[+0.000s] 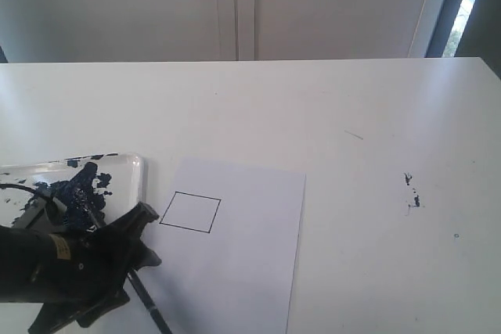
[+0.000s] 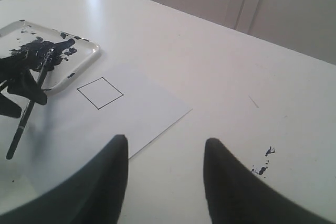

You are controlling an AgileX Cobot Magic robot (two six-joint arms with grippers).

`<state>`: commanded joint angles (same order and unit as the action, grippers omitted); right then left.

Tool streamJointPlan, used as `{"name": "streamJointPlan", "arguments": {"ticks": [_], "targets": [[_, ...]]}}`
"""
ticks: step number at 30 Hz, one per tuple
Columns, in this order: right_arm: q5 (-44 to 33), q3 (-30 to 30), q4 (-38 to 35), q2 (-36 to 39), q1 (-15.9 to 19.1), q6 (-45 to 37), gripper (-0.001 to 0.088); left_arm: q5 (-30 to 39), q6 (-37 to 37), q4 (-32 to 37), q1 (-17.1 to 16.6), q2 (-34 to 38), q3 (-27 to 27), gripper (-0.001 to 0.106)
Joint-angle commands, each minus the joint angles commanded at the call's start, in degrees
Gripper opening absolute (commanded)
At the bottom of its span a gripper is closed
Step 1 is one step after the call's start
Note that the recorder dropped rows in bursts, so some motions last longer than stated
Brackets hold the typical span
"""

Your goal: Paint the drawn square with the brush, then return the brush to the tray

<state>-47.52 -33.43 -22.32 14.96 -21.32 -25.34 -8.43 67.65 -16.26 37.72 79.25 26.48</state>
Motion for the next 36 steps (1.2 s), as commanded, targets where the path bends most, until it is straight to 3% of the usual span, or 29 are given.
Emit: {"name": "streamJointPlan", "arguments": {"ticks": [7,11,13,19,23,26,30,36], "targets": [[0.0,0.0,0.0,0.0,0.0,0.0,0.0436,13.1,-15.6,2.18,-13.8,-11.05,0.53,0.061],[0.0,0.0,0.0,0.0,0.0,0.0,0.0436,18.43,-18.93,11.13,-20.99,-15.93,2.92,0.061],[0.0,0.0,0.0,0.0,0.0,0.0,0.0436,20.47,-20.5,15.47,-22.81,-17.33,4.06,0.061],[0.25,0.0,0.0,0.0,0.0,0.0,0.0436,30.38,-27.01,28.74,-27.0,-20.81,8.84,0.061],[1.06,0.0,-0.11,0.0,0.0,0.0,0.0436,37.0,-30.38,39.33,-28.38,-22.83,11.64,0.061],[2.49,0.0,-2.13,0.0,0.0,0.0,0.0436,40.02,-37.12,45.87,-28.38,-24.54,12.68,0.059],[3.27,0.0,-5.85,0.31,0.0,-1.17,0.0436,44.38,-48.69,46.97,-28.38,-27.41,13.01,0.042],[2.59,0.1,-21.39,5.69,0.0,-16.08,0.0414,49.67,-55.04,45.29,-28.38,-32.28,13.01,0.015]]}}
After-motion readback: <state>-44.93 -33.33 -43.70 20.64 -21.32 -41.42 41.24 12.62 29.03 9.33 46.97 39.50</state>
